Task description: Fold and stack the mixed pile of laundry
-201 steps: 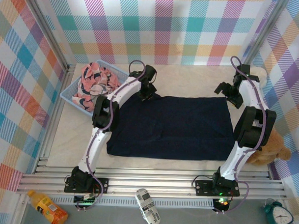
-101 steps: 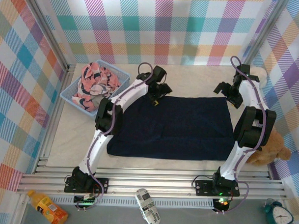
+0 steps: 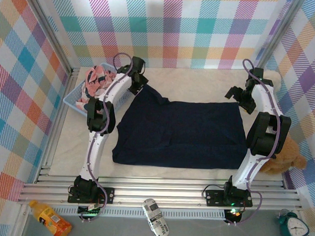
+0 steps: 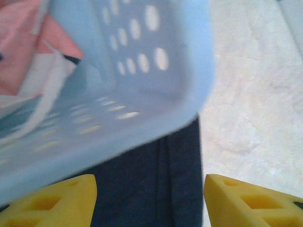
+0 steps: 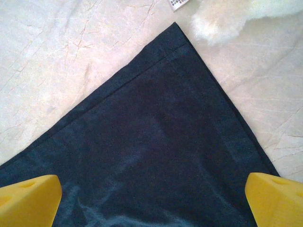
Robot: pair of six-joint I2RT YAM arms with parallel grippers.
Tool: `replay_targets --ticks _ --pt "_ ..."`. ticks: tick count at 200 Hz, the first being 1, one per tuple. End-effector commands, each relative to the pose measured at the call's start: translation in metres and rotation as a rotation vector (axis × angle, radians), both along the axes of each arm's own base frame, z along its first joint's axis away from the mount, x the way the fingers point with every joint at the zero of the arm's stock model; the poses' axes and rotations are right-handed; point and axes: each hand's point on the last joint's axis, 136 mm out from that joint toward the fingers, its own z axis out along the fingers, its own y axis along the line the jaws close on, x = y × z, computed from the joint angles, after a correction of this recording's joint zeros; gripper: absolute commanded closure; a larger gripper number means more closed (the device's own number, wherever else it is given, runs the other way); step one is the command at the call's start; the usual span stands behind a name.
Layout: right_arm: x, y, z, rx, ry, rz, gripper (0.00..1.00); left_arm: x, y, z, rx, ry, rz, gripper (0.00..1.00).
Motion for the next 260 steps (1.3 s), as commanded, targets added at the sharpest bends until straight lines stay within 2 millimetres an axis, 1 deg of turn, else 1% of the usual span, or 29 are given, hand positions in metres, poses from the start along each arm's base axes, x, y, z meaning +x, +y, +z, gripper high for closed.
replay_targets --ticks 1,16,40,67,91,113,140,151,163,176,181,188,197,202,206,220,233,260 --pt "-0.001 0.000 0.002 0.001 0.011 0.020 0.01 0.013 -0.018 -0.012 -0.004 -0.041 0.004 0.39" --pt "-0.002 0.000 0.001 -0.007 0.016 0.024 0.01 0.022 -0.024 -0.016 -0.032 -0.064 0.008 0.42" --pt "-0.005 -0.002 -0.001 -0.015 0.027 0.025 0.01 0.032 -0.024 -0.021 -0.027 -0.096 0.027 0.45" --pt "-0.006 -0.002 -0.002 -0.017 0.032 0.026 0.01 0.035 -0.020 -0.035 -0.002 -0.083 0.042 0.46" --pt "-0.005 -0.002 0.000 -0.020 0.028 0.027 0.00 0.039 -0.018 -0.040 0.011 -0.087 0.046 0.48" --pt "-0.004 -0.003 0.003 -0.027 0.023 0.033 0.01 0.044 -0.017 -0.040 -0.010 -0.103 0.065 0.49" --pt "-0.004 -0.004 0.003 -0.033 0.027 0.035 0.00 0.050 -0.016 -0.032 -0.023 -0.132 0.083 0.52" --pt "-0.004 -0.004 0.002 -0.033 0.031 0.035 0.00 0.051 -0.015 -0.032 -0.020 -0.135 0.083 0.55" --pt "-0.004 -0.004 0.001 -0.033 0.032 0.035 0.01 0.050 -0.015 -0.039 -0.015 -0.123 0.078 0.57" --pt "-0.003 -0.005 0.001 -0.037 0.032 0.033 0.01 0.048 -0.017 -0.047 -0.019 -0.108 0.069 0.62" --pt "-0.003 -0.005 0.000 -0.039 0.034 0.035 0.00 0.048 -0.018 -0.050 -0.024 -0.103 0.067 0.66" --pt "-0.002 -0.006 -0.001 -0.044 0.035 0.036 0.01 0.048 -0.020 -0.052 -0.032 -0.101 0.061 0.74" --pt "0.001 -0.008 -0.003 -0.047 0.038 0.033 0.00 0.049 -0.022 -0.053 -0.038 -0.102 0.057 0.89" --pt "0.003 -0.008 -0.004 -0.048 0.041 0.032 0.00 0.049 -0.023 -0.052 -0.043 -0.104 0.055 0.97" --pt "0.004 -0.009 -0.006 -0.048 0.045 0.028 0.00 0.049 -0.024 -0.050 -0.044 -0.106 0.054 1.00" --pt "0.011 -0.010 -0.008 -0.044 0.045 0.015 0.01 0.050 -0.024 -0.040 -0.049 -0.118 0.049 1.00" --pt "0.018 -0.012 -0.012 -0.036 0.049 0.002 0.01 0.049 -0.024 -0.026 -0.045 -0.129 0.037 1.00" --pt "0.032 -0.016 -0.016 -0.031 0.047 -0.034 0.01 0.034 -0.020 0.010 -0.016 -0.121 0.006 1.00"
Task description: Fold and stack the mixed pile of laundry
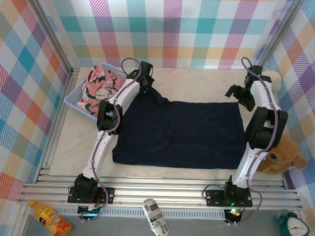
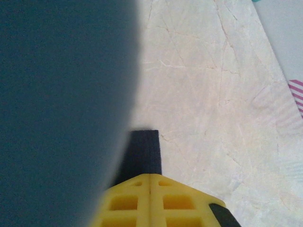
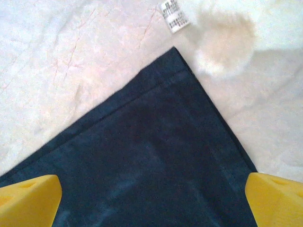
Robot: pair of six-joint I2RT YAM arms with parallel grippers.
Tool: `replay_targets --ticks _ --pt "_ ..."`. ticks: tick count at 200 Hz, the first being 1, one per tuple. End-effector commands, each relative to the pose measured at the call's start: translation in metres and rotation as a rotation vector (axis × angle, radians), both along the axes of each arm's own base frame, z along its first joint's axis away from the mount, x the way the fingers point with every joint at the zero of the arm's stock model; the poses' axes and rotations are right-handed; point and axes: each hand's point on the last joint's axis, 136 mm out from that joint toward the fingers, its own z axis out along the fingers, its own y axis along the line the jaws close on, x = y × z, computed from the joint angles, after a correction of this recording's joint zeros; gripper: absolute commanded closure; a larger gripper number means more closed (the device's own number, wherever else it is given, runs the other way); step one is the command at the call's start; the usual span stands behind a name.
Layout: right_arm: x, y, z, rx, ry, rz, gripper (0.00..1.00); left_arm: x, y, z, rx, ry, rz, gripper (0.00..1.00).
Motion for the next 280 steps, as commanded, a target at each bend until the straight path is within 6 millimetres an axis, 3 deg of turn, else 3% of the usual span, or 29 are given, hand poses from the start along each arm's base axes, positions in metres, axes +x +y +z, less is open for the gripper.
replay_targets --ticks 1,36,66,91,126,155,180,191,209,230,246,262,280 --pt "0.007 -0.005 -0.001 0.006 0.011 -0.044 0.01 -0.012 0.005 0.051 0.016 -0.011 -0.037 1.00" --pt "0.018 -0.014 -0.012 0.001 0.036 -0.090 0.02 -0.041 -0.005 0.084 0.017 -0.004 -0.109 1.00" --pt "0.032 -0.014 -0.025 0.033 0.042 -0.099 0.09 -0.064 -0.011 0.093 0.001 0.001 -0.140 1.00" --pt "0.039 -0.012 -0.042 0.060 0.065 -0.119 0.13 -0.076 -0.013 0.089 -0.006 0.017 -0.153 1.00" --pt "0.044 -0.006 -0.065 0.089 0.099 -0.120 0.20 -0.069 -0.022 0.081 -0.035 0.020 -0.161 1.00" --pt "0.048 -0.009 -0.078 0.085 0.119 -0.134 0.37 -0.055 -0.029 0.082 -0.035 -0.006 -0.161 1.00" --pt "0.052 -0.012 -0.081 0.074 0.113 -0.144 0.47 -0.039 -0.038 0.073 -0.050 -0.012 -0.168 0.58" --pt "0.055 -0.013 -0.079 0.070 0.107 -0.146 0.48 -0.034 -0.042 0.065 -0.056 -0.008 -0.164 0.48" --pt "0.057 -0.016 -0.080 0.058 0.105 -0.156 0.48 -0.027 -0.042 0.054 -0.057 -0.007 -0.145 0.44" --pt "0.059 -0.016 -0.085 0.049 0.111 -0.164 0.40 -0.023 -0.042 0.039 -0.060 0.001 -0.123 0.43" --pt "0.056 -0.016 -0.094 0.038 0.141 -0.167 0.41 -0.023 -0.039 0.032 -0.044 0.011 -0.114 0.43" --pt "0.054 -0.012 -0.104 0.037 0.175 -0.160 0.50 -0.024 -0.035 0.026 -0.014 0.020 -0.109 0.44" --pt "0.054 -0.007 -0.108 0.030 0.187 -0.138 0.75 -0.026 -0.030 0.015 0.018 0.041 -0.104 0.44"
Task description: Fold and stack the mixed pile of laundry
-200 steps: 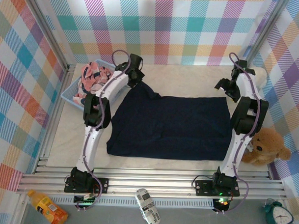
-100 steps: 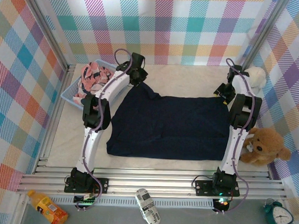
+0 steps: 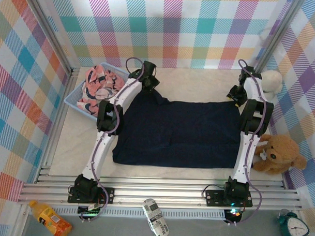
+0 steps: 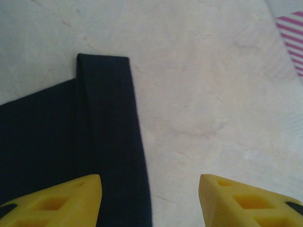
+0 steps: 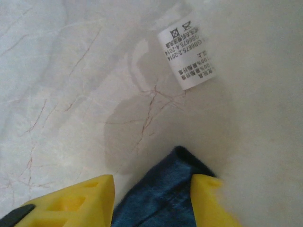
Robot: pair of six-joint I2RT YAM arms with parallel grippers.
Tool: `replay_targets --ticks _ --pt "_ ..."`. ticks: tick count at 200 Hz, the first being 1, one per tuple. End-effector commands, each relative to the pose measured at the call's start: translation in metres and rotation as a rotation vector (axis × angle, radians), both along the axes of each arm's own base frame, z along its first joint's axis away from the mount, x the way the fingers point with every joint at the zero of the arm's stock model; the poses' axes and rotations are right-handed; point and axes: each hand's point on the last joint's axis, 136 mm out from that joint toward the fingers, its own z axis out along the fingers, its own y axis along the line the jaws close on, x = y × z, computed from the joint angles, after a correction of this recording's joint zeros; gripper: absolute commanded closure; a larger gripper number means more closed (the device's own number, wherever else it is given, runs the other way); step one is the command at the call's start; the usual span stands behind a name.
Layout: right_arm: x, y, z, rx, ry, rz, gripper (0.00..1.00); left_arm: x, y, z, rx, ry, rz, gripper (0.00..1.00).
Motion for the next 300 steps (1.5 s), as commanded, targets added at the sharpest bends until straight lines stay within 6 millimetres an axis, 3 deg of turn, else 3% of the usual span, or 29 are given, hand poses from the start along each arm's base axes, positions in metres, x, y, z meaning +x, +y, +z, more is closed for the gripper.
replay_targets --ticks 1,20,56,98,121,135,174,223,300 --pt "-0.011 0.007 -0.026 0.003 0.087 0.014 0.76 0.001 0.005 0.004 0.044 -0.007 0.017 0.44" --pt "-0.010 0.009 -0.019 0.003 0.074 0.020 1.00 -0.004 0.012 -0.007 0.091 0.022 0.017 0.45" --pt "-0.012 0.009 0.008 -0.014 0.023 0.048 1.00 -0.002 0.016 -0.018 0.115 0.025 0.027 0.48" --pt "-0.017 0.017 0.023 0.010 -0.024 0.094 1.00 0.007 0.018 -0.034 0.105 0.026 0.033 0.61" --pt "-0.017 0.022 0.026 0.031 -0.032 0.110 1.00 0.006 0.020 -0.039 0.096 0.043 0.034 0.82" --pt "-0.017 0.022 0.029 0.030 -0.035 0.113 1.00 0.009 0.019 -0.030 0.078 0.024 0.035 1.00" --pt "-0.013 0.018 0.045 0.005 -0.068 0.122 1.00 0.011 0.017 0.027 0.038 -0.042 0.028 1.00" --pt "-0.016 0.021 0.074 -0.004 -0.113 0.149 1.00 -0.025 0.016 0.087 0.049 -0.031 -0.072 1.00" --pt "-0.037 0.033 0.084 0.043 -0.142 0.157 1.00 -0.078 0.014 0.107 -0.001 -0.022 -0.121 1.00"
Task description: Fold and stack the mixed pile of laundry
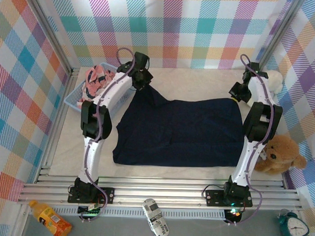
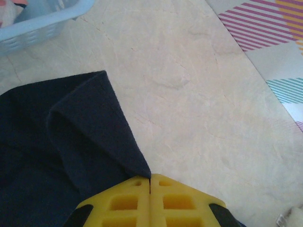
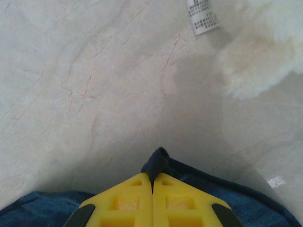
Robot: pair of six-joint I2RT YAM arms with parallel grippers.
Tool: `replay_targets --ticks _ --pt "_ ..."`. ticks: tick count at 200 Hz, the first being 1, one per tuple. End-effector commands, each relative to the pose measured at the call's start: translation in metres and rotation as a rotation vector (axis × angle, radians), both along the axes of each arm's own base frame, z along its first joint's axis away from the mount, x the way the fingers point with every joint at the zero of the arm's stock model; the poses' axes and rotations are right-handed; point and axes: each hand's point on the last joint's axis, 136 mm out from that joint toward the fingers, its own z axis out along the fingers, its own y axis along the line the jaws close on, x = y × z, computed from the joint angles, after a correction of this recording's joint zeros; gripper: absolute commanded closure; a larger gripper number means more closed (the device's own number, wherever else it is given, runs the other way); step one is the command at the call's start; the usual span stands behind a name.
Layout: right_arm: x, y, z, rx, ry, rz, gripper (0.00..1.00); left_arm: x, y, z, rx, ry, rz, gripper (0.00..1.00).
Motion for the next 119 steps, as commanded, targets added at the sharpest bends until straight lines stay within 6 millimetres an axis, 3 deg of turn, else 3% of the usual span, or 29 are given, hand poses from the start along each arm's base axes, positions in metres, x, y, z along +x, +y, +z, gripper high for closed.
replay_targets --ticks 1,28,76,119 --pt "-0.004 0.011 0.016 0.030 -0.039 0.023 1.00 -0.016 -0.007 0.004 -0.013 0.005 -0.044 1.00" --pt "-0.022 0.016 0.030 0.046 -0.037 0.021 1.00 -0.045 -0.005 0.010 -0.015 0.023 -0.074 1.00" --pt "-0.074 0.023 0.050 0.046 -0.042 -0.010 1.00 -0.102 0.005 0.017 -0.046 0.059 -0.114 1.00" --pt "-0.126 0.019 0.049 0.013 -0.003 -0.063 1.00 -0.169 0.021 0.028 -0.047 0.082 -0.133 1.00"
